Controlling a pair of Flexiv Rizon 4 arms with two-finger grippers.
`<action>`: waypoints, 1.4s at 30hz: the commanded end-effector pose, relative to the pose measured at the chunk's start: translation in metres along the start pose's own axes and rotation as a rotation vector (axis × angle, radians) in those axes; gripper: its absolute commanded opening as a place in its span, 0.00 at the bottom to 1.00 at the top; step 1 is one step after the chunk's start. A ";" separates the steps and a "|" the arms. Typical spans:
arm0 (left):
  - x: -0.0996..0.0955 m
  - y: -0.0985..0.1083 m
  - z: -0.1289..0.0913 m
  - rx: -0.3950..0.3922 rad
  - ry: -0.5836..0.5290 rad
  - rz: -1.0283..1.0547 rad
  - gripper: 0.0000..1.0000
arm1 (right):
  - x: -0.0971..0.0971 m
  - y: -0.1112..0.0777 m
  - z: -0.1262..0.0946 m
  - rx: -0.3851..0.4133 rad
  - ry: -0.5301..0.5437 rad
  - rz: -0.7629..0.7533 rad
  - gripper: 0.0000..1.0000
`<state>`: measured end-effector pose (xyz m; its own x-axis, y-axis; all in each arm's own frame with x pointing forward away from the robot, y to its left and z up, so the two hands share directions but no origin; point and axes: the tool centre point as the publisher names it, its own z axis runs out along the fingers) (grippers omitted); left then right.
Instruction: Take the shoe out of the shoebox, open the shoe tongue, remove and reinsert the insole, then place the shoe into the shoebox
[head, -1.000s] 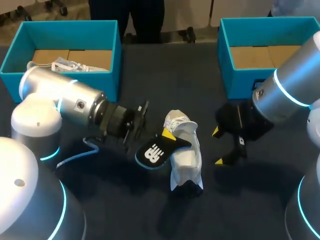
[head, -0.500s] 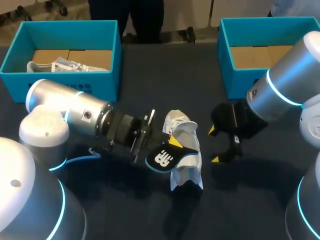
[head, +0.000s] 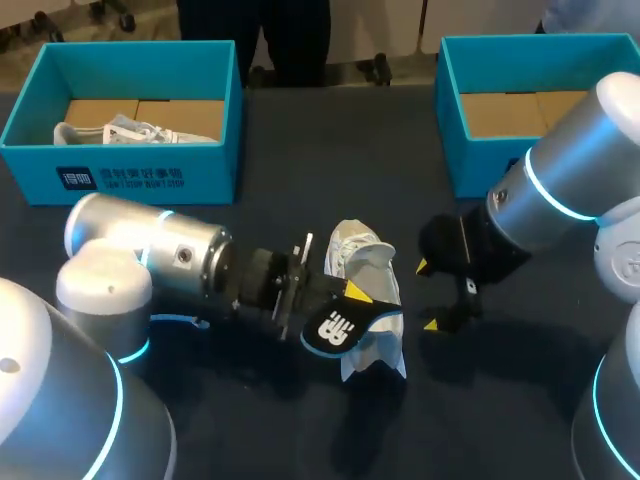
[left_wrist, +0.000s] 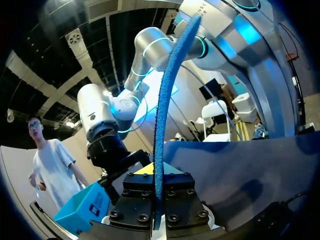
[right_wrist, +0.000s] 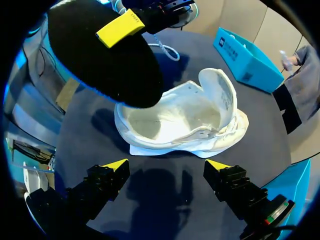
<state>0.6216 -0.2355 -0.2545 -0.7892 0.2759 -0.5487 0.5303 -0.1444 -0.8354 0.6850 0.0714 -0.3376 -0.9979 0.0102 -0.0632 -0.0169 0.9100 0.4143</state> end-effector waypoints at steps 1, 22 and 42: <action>0.002 0.002 0.006 -0.008 -0.013 -0.007 0.00 | -0.004 0.003 0.006 0.011 0.002 0.011 1.00; 0.008 0.003 0.001 0.015 -0.053 -0.015 0.00 | -0.001 0.000 0.022 0.064 0.053 0.047 1.00; 0.013 0.014 0.001 -0.033 -0.089 -0.063 0.00 | -0.003 0.002 0.026 0.069 0.061 0.058 1.00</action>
<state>0.6225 -0.2334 -0.2744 -0.8410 0.1947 -0.5048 0.4924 -0.1111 -0.8633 0.6890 0.0822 -0.3586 -0.9991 0.0404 0.0162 0.0435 0.9342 0.3542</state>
